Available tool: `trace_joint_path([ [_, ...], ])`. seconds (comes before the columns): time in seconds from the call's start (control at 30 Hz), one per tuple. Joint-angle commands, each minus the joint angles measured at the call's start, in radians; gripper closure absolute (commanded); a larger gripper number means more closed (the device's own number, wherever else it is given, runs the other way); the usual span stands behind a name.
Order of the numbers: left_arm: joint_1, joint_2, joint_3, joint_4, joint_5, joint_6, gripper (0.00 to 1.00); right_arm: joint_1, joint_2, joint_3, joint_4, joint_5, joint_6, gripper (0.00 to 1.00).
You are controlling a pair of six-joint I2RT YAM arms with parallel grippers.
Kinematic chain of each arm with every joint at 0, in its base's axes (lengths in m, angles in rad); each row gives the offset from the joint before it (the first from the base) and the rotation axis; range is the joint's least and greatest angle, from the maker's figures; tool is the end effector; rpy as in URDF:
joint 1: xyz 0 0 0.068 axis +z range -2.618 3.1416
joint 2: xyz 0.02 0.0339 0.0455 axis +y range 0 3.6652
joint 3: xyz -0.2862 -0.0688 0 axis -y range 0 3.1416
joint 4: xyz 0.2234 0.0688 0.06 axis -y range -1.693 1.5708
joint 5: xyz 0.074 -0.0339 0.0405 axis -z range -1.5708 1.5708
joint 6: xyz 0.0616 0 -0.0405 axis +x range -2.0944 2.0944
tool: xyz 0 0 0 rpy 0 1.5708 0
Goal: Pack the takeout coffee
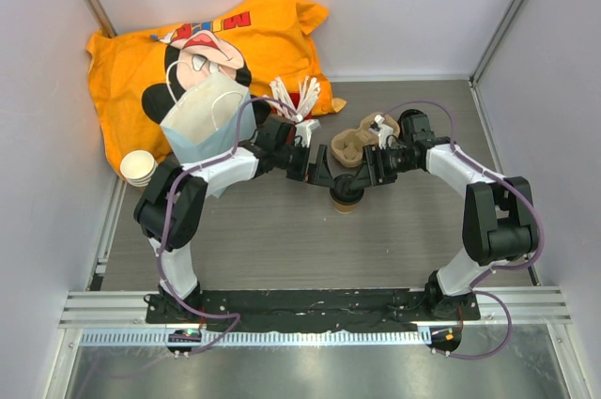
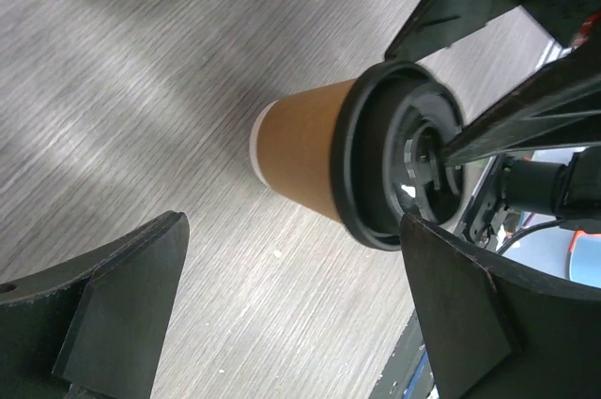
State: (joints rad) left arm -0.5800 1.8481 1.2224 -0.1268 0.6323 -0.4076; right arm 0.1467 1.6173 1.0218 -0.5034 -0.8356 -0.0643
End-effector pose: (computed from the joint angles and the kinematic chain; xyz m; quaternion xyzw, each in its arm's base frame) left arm 0.3187 -0.2523 0.2220 0.1983 0.8581 -0.4304 0.1977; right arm 0.2944 0.0897 0.2210 -0.1879 0.8737 0.4030 0.1972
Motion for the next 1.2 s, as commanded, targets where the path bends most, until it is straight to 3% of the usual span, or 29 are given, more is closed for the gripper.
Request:
trace_joint_path([
  [0.0,0.0,0.02,-0.011,0.01,-0.008,0.032,0.0,0.017,0.003,0.006,0.034,0.026,0.008,0.31],
  [0.9,0.009,-0.01,-0.053,-0.017,0.003,0.066,0.02,0.042,0.039,0.012,0.042,0.124,0.003,0.3],
  [1.17,0.06,-0.041,-0.135,0.228,0.17,-0.088,0.04,0.045,0.035,0.008,0.042,0.136,0.0,0.3],
])
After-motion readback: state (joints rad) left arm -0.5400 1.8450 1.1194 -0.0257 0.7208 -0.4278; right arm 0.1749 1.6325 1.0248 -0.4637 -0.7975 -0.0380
